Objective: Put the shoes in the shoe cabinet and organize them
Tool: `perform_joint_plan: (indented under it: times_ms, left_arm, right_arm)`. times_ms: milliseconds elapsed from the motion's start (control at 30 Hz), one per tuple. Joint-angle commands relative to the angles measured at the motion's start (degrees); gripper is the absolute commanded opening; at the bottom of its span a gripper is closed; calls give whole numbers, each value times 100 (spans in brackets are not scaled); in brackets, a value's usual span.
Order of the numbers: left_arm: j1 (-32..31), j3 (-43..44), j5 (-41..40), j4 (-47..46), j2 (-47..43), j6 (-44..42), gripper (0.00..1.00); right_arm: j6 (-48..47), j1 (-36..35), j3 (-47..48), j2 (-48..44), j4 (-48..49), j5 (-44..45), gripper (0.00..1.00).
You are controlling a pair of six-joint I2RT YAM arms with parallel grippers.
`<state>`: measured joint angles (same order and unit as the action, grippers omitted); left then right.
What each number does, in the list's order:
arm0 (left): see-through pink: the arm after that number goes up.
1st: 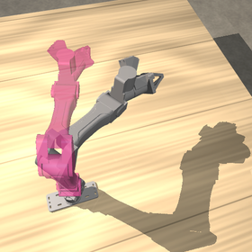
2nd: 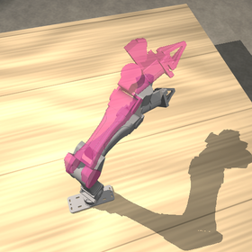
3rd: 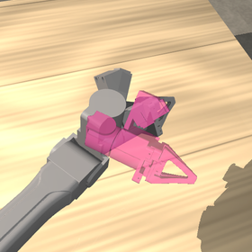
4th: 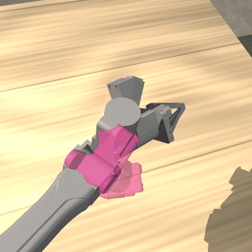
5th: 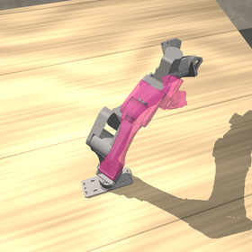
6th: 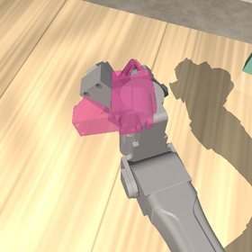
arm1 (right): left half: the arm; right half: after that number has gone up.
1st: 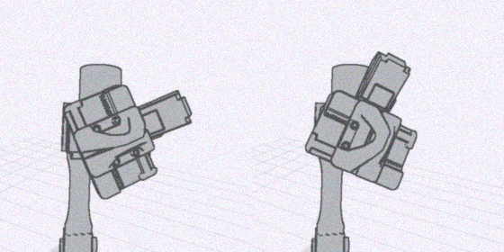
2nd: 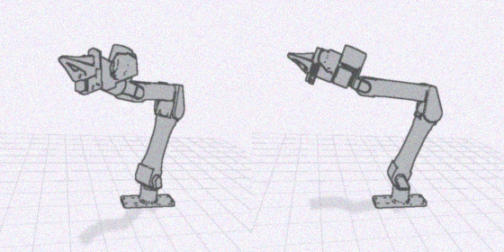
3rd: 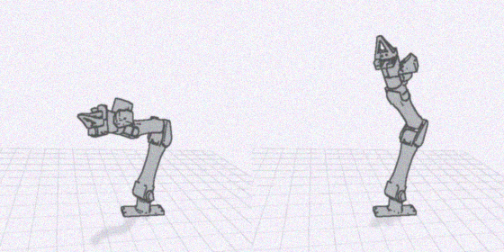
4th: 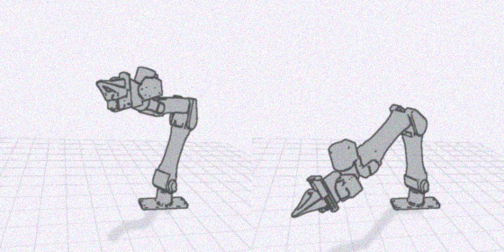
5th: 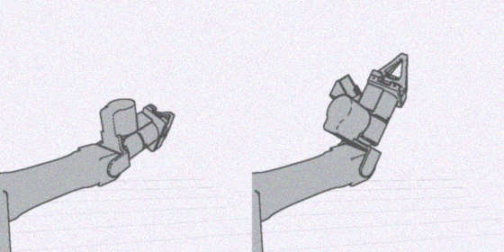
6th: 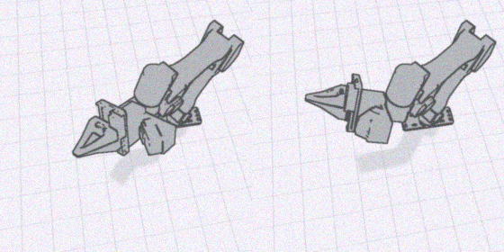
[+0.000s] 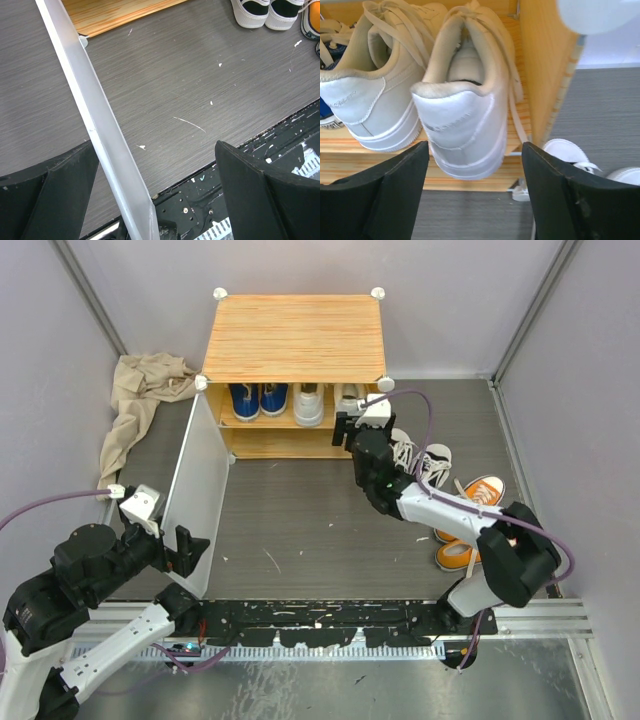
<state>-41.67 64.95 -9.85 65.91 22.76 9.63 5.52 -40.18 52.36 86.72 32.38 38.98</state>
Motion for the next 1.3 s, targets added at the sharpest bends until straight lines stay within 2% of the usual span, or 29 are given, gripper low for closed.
perform_joint_plan:
  times_ms: [0, 33, 67, 233, 300, 633, 800, 1000, 1133, 1200, 1267]
  left_arm:
    - [1, 23, -56, -250, -9, -29, 98]
    - [1, 12, -53, -252, -20, -28, 98]
    - [5, -9, -57, -260, -37, -31, 98]
    - [6, -153, -41, -405, -122, -57, 98]
    - [1, -175, 9, -447, -124, -62, 98]
    - [6, -192, -6, -442, -156, -154, 98]
    - [6, -232, 11, -494, -178, -155, 98]
    - [9, -246, 35, -509, -163, -135, 98]
    - [5, -237, 27, -499, -142, -138, 98]
    - [1, -242, 16, -495, -141, -138, 98]
    - [7, -239, 3, -499, -141, -137, 98]
  right_arm:
    - [312, 31, 110, -881, -875, -29, 91]
    - [316, 31, 187, -1040, -1123, -185, 98]
    - [317, 34, 288, -1125, -1386, -316, 100]
    - [355, 57, 1287, -964, -2951, -613, 100]
    - [411, 76, 1604, -784, -3250, -539, 100]
    - [719, 334, 1916, -181, -3244, -594, 100]
    - [563, 360, 1850, 43, -2707, -426, 97]
    - [463, 362, 1439, 38, -1832, -229, 77]
    - [333, 362, 1278, 49, -1371, -176, 46]
    - [257, 367, 1238, 73, -1213, -172, 21]
    - [185, 363, 952, -20, -764, -185, 4]
